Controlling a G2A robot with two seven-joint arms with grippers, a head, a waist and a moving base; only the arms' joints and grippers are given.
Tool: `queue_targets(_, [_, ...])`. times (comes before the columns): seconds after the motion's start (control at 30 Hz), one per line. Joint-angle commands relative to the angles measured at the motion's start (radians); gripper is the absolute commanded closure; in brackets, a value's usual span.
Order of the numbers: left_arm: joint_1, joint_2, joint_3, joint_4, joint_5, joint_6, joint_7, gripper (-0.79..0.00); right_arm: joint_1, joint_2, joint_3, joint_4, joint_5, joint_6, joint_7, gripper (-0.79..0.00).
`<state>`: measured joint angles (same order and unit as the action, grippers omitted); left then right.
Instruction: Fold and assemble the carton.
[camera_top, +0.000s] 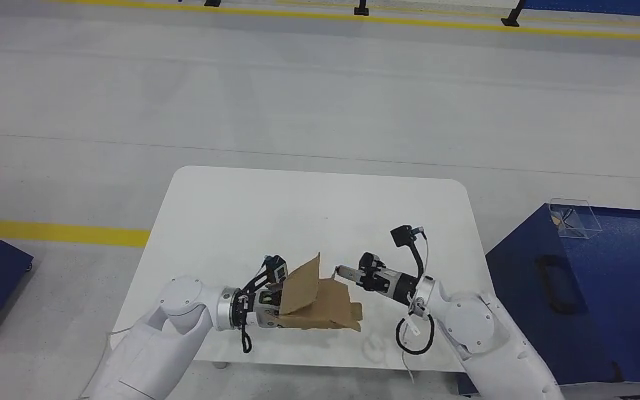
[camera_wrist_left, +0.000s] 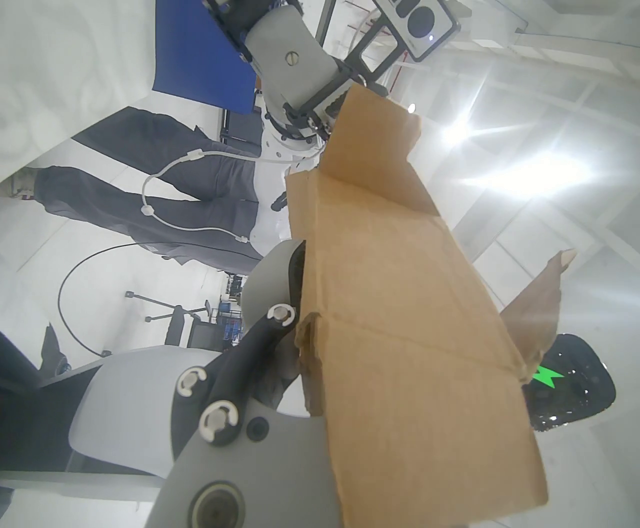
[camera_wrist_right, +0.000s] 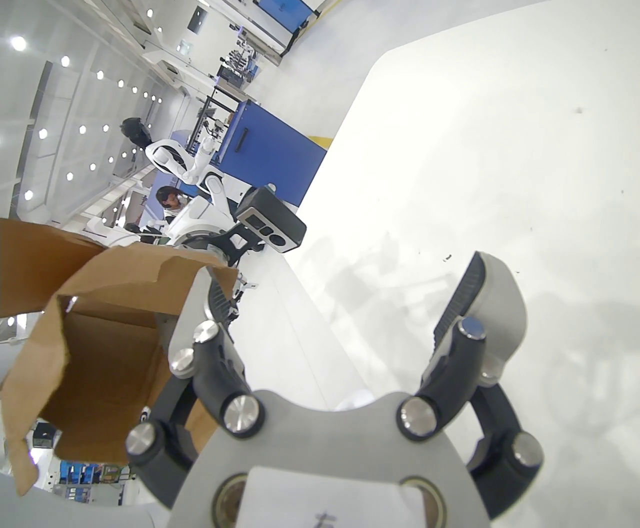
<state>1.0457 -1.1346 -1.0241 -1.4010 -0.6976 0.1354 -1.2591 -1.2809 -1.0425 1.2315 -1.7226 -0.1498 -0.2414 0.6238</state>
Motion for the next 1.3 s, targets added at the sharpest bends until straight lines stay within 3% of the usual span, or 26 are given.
queue_targets(0.0, [-0.003,-0.001,0.005,0.010,-0.007,0.015,-0.004,0.000,-0.020,0.005,0.034,-0.019,0.015,-0.008,-0.001,-0.785])
queue_targets(0.37, [-0.037,-0.013,0.040,0.064,-0.072,0.140,0.018,0.000,-0.155,0.021,0.133,-0.163,-0.010,-0.081,-0.026,-0.785])
queue_targets(1.27, [-0.016,-0.016,0.064,0.009,0.006,0.044,0.076,0.000,-0.073,0.004,0.018,-0.079,-0.007,-0.052,0.030,-0.785])
